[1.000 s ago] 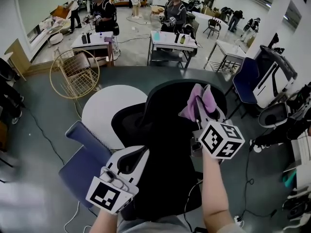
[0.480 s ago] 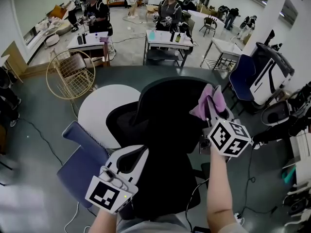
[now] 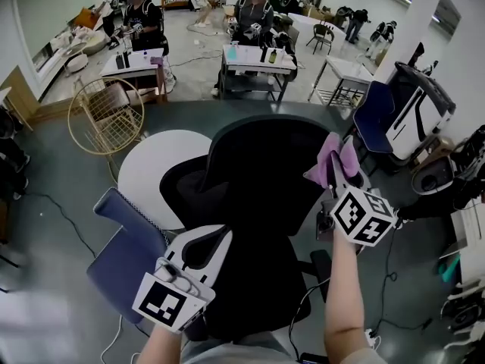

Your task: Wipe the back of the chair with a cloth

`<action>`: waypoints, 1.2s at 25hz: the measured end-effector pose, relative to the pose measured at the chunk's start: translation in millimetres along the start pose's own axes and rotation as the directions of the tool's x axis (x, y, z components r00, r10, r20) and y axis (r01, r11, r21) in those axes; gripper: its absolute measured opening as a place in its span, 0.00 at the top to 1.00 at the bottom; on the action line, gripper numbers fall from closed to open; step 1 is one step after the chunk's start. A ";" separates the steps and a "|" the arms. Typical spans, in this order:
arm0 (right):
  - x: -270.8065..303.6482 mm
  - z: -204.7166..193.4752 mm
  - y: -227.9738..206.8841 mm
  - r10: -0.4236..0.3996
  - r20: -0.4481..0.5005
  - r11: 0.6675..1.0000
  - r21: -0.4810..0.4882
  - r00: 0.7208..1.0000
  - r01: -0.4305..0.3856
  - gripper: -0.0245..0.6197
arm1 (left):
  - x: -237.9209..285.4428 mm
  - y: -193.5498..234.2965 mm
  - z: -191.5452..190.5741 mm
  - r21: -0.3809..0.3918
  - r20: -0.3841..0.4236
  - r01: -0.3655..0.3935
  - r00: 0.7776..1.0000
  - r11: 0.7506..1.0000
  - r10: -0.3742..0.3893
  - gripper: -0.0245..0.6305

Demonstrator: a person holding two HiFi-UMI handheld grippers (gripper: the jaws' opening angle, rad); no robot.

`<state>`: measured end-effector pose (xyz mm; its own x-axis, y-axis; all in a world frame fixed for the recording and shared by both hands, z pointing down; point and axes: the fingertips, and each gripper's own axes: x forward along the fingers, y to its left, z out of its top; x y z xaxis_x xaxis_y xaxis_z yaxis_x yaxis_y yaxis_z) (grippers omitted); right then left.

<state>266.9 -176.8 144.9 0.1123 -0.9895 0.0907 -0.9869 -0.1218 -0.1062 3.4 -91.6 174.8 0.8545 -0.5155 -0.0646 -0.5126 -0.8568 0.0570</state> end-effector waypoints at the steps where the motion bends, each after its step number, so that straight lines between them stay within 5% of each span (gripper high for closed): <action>1: -1.0 -2.5 -1.1 -0.003 -0.001 1.000 0.000 1.000 0.003 0.80 | 0.0 -1.7 -1.4 -0.003 -0.005 0.003 1.000 1.000 -0.003 0.94; 16: -8.4 -57.1 -14.4 -0.038 -0.089 0.999 -0.020 0.995 0.036 0.80 | 8.3 -17.8 2.5 0.007 0.004 0.044 0.999 0.999 -0.044 0.94; 30: 9.7 -79.2 21.0 0.041 -0.125 0.999 0.011 0.991 -0.040 0.80 | -8.7 -1.6 -7.9 -0.010 -0.047 -0.026 0.999 1.000 0.025 0.95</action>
<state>238.1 -182.8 222.0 0.0563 -0.9762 0.2093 -0.9892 -0.0830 -0.1210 -2.5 -85.6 183.1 0.8443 -0.5356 -0.0159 -0.5335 -0.8430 0.0689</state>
